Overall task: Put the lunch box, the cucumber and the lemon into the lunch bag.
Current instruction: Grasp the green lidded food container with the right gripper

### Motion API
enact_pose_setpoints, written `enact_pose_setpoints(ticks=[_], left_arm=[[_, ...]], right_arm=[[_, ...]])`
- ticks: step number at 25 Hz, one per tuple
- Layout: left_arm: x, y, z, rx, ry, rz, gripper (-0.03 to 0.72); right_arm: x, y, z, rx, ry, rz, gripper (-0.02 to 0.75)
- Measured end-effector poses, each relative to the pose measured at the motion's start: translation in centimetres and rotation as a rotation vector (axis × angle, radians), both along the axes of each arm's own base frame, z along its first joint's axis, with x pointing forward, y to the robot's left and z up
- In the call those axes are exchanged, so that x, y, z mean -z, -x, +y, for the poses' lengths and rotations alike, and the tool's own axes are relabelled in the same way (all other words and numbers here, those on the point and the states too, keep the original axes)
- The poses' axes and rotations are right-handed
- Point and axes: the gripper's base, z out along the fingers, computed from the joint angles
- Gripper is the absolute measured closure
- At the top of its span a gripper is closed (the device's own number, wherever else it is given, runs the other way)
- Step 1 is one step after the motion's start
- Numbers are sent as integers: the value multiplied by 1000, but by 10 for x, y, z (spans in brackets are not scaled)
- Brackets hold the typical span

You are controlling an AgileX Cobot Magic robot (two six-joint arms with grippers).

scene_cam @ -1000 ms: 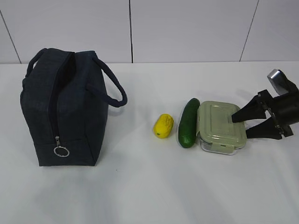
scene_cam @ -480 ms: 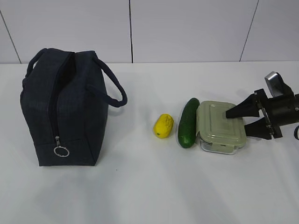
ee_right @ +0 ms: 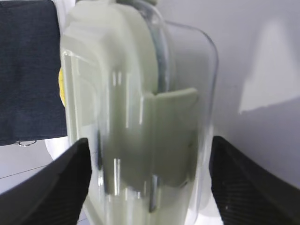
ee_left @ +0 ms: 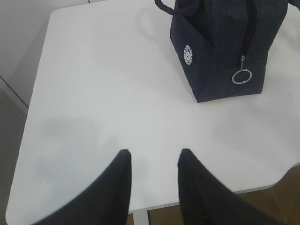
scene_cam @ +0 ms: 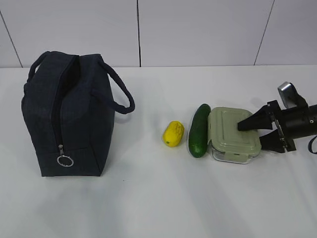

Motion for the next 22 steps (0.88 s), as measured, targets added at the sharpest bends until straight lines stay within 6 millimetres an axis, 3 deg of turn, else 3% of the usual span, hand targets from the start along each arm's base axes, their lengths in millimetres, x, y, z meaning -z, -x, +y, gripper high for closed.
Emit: enact_pose_setpoints(ticks=[14,22], left_arm=[[0,0,0,0,0,0,443],[0,0,0,0,0,0,443]], right_arm=[[3,0,0,-36,13,-58,156],[1,-1,1,-37,0,-67,274]])
